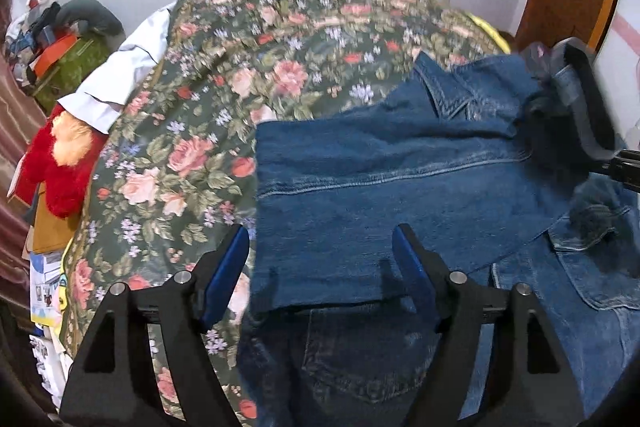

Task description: Fold large clothes

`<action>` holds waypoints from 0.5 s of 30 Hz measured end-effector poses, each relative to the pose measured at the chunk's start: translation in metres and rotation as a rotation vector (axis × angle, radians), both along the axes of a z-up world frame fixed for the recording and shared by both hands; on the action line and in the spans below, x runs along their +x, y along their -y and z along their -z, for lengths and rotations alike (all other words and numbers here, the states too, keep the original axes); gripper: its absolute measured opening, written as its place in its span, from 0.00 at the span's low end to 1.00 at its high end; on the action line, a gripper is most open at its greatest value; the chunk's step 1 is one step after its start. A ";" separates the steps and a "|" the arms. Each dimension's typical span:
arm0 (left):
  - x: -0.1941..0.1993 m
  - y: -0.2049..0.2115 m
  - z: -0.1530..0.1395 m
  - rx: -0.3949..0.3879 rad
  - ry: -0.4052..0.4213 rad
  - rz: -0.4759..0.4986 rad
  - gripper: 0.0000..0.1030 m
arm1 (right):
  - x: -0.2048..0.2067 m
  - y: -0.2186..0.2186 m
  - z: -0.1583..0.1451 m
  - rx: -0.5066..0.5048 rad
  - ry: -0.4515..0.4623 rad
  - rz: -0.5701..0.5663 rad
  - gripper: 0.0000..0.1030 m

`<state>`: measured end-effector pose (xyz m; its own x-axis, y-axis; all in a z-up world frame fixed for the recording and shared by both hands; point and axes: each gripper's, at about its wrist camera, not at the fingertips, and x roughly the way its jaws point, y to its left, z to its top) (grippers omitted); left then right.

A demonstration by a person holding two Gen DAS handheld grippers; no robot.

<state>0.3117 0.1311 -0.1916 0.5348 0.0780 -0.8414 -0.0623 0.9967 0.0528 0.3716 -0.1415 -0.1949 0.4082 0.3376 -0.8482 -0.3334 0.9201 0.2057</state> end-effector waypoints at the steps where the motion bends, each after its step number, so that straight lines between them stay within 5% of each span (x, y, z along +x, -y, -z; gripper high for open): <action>1: 0.005 0.001 0.008 0.010 -0.022 -0.004 0.71 | -0.003 0.004 0.001 -0.003 -0.003 0.004 0.17; 7: 0.018 -0.006 0.052 0.005 -0.136 -0.030 0.73 | -0.016 0.033 0.012 0.025 -0.075 0.032 0.17; 10: 0.016 -0.016 0.057 -0.034 -0.120 -0.066 0.85 | -0.026 0.040 0.013 -0.016 -0.068 0.021 0.17; 15: 0.016 -0.021 0.059 -0.085 -0.133 -0.081 0.85 | -0.035 0.053 -0.003 -0.036 -0.048 0.049 0.18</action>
<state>0.3272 0.1516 -0.2503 0.4132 0.0419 -0.9097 -0.1408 0.9899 -0.0184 0.3363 -0.1944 -0.1923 0.3822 0.2873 -0.8783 -0.2780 0.9422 0.1872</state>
